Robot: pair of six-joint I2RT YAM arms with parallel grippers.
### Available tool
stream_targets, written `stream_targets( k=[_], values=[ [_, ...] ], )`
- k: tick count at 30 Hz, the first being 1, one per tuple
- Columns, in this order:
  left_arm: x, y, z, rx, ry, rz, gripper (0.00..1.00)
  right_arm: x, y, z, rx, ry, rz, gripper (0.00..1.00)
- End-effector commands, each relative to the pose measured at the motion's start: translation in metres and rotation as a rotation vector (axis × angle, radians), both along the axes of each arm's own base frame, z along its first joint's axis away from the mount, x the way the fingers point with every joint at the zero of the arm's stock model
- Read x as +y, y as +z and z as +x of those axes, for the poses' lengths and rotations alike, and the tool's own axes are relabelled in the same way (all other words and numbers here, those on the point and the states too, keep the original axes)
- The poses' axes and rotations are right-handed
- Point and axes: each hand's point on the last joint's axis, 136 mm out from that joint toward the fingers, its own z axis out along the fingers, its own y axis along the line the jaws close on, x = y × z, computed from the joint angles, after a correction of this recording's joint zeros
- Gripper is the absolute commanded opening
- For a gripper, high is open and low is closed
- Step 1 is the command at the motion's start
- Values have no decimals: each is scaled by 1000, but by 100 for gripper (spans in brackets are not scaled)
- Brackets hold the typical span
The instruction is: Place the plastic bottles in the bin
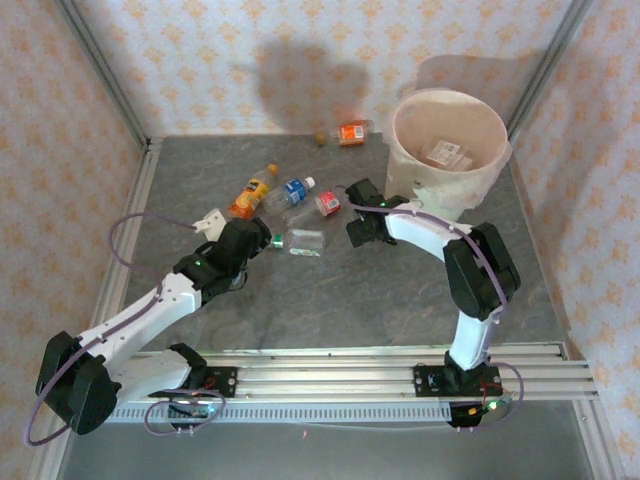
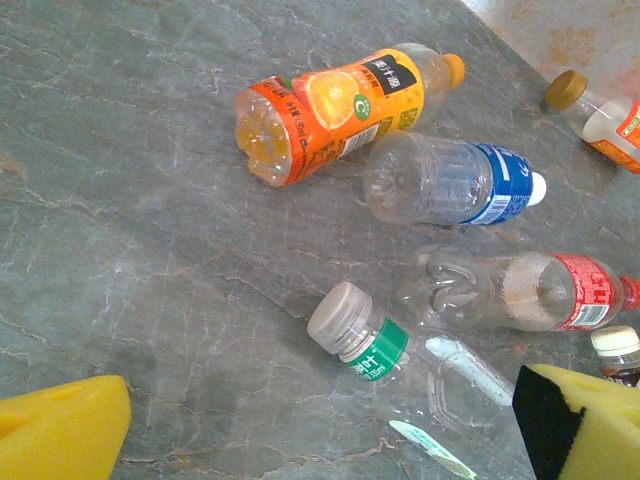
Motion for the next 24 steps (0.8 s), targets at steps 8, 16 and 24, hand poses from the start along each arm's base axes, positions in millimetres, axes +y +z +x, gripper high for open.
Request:
stream_targets(
  k=[8,16,24],
  values=[
    [14,1,-3,3,43,47,100,44,19,-32,100,170,194,85],
    [14,1,-1,-4,45,52,100,22,44,-9,-49,134,69,90],
    [14,-2,-4,12,41,51,100,16,10,24,21,137,-74,88]
  ],
)
